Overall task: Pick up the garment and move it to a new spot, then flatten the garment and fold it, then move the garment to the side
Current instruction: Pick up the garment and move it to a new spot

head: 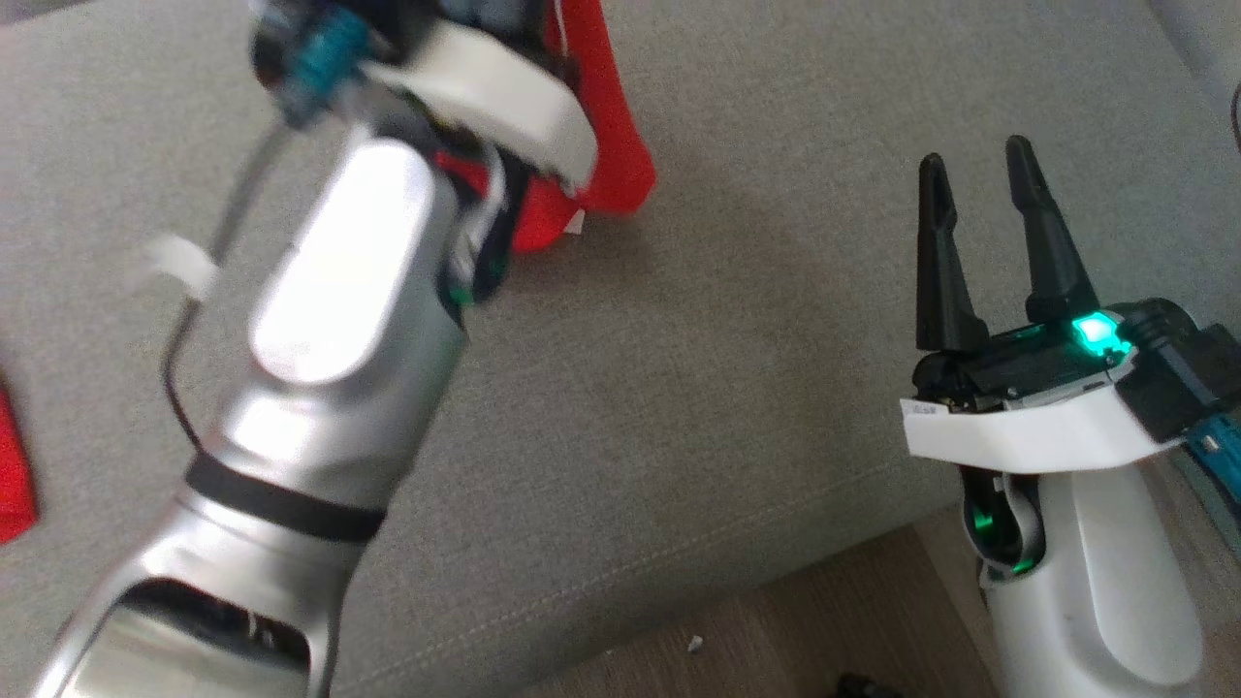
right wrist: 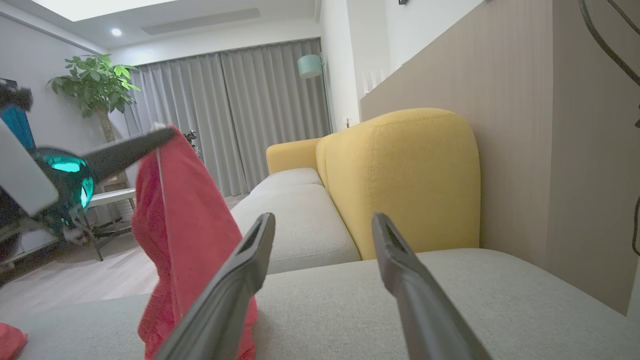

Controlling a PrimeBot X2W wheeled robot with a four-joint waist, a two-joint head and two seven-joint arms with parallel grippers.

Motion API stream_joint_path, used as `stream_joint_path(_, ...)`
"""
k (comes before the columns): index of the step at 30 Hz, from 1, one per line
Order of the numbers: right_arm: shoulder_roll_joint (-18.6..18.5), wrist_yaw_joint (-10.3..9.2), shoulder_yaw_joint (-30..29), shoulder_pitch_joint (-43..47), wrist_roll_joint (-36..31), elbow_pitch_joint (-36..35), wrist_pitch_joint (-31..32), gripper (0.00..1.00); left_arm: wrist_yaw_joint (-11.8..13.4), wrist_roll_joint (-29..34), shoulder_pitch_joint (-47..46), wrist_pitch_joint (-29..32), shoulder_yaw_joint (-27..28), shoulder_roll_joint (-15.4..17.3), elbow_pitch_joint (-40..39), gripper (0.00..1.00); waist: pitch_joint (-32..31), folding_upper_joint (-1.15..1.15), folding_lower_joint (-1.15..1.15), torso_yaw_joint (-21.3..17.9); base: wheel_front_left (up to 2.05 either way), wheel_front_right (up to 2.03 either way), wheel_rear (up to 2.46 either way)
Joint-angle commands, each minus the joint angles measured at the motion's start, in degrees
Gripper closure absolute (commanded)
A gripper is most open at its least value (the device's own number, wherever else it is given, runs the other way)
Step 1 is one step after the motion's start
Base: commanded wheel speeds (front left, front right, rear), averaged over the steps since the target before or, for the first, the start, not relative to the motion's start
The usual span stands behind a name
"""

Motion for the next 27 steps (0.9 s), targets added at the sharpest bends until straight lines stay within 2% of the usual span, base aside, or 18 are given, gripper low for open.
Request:
stream_joint_path(1,0.2,0.37,1.0,-1.5,0.4,-2.3,-0.4,0.0,-0.1,0.5,-0.6,-0.6,0.4,1.3,-0.8,1.0,1.1,0.0,0.0,-0.5,0.0,0.0,0.0)
stream_joint_path(4,0.2,0.37,0.8,-1.6,0.5,-2.7,-0.4,0.0,-0.5,1.9,1.8,-1.1,-4.3,1.3,3.8,1.0,2.0,0.0,0.0,-0.6,0.0,0.0,0.0)
stream_joint_path(11,0.2,0.37,0.9,-2.0,0.6,-2.6,-0.4,0.0,-0.4,-2.7,6.5,-2.0,-14.8,1.2,9.3,1.0,3.4,0.0,0.0,-0.1,0.0,0.0,0.0)
stream_joint_path(12,0.2,0.37,0.9,-2.0,0.6,-2.5,-0.4,0.0,-0.3,-3.6,6.8,-2.1,-16.0,1.2,9.9,0.89,3.4,0.0,0.0,0.0,0.0,0.0,0.0)
stream_joint_path(13,0.2,0.37,0.9,-2.0,0.5,-2.5,-0.4,0.0,-0.1,-4.5,7.0,-2.1,-17.1,1.2,10.4,0.52,3.4,0.0,0.0,0.2,0.0,0.0,0.0)
stream_joint_path(14,0.2,0.37,0.8,-2.0,0.5,-2.4,-0.4,0.0,0.1,-5.4,7.0,-2.2,-18.0,1.2,10.7,0.0,3.5,0.0,0.0,0.5,0.0,0.0,0.0)
stream_joint_path(21,0.2,0.37,-0.2,-1.3,-0.7,-1.6,-0.4,0.0,2.0,-10.2,5.9,-2.8,-21.1,1.2,10.7,0.0,1.9,0.0,0.0,4.0,0.0,0.0,0.0)
stream_joint_path(27,0.2,0.37,-1.3,-0.2,-2.8,-0.4,-0.4,0.0,4.2,-11.1,6.8,-2.9,-18.5,1.2,6.9,0.0,-1.2,0.0,0.0,8.3,0.0,0.0,0.0)
